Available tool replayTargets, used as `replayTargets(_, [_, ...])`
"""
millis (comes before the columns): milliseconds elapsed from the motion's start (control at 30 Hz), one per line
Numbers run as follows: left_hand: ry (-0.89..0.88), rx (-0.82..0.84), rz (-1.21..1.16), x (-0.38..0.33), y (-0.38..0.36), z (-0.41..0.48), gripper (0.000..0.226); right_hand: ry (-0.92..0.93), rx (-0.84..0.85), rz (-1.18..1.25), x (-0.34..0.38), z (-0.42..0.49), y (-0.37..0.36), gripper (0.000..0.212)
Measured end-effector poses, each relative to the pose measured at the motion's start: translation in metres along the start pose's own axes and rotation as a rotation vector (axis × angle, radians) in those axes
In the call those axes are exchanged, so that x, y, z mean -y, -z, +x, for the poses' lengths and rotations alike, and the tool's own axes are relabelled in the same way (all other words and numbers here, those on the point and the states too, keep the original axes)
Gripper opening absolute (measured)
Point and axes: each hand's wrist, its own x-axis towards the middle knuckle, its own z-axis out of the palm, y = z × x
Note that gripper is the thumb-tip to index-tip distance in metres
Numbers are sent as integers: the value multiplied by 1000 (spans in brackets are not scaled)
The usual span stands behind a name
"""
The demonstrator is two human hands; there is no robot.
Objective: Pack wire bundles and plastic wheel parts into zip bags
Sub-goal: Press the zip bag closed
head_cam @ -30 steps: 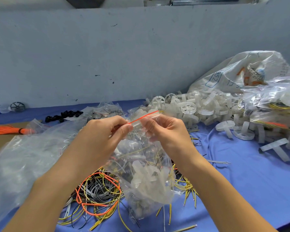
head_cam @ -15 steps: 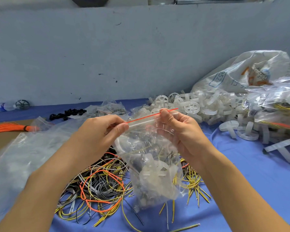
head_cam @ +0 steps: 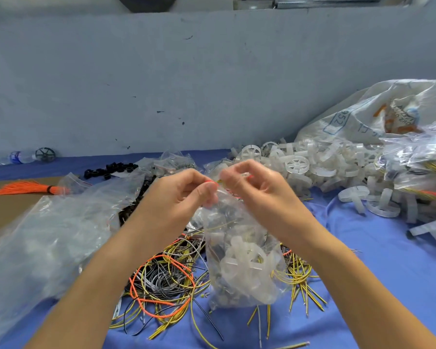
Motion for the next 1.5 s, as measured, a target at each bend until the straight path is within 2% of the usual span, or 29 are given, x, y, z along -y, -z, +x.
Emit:
replayTargets(67, [-6,-3,-25,-3,-3,0,20,126,30,-413,0,-4,-5,40])
replayTargets(100, [-3,-2,-44,-3,-3,0,20,155,20,-545,1,-6,-7,41])
replayTargets(167, [4,4,-102,-2,-2,-2,20,177,-18,-660,3,-9,-5,31])
replayTargets(233, [1,6,-128,-1,0,-2,19,198,-47,-660,3,-10,-1,25])
replayTargets(367, [-6,9,-156,0,-5,-1,15,262,-23,-735,3,-13,0,32])
replayTargets(533, [13,-101,-192,0,-23,-1,18,291,-85,-769,1,-13,1,29])
replayTargets(667, [-9,-165,-129,-1,-31,-2,9,278,-80,-757,1,-13,3,23])
replayTargets(1000, [4,-320,-126,7,-22,1,10,301,-41,-960,9,-13,15,37])
replayTargets(1267, [23,-341,-121,18,-9,3,18,274,-42,-908,11,-12,31,30])
replayTargets(1500, [22,-390,-100,29,2,6,14,219,-112,-790,5,-10,51,24])
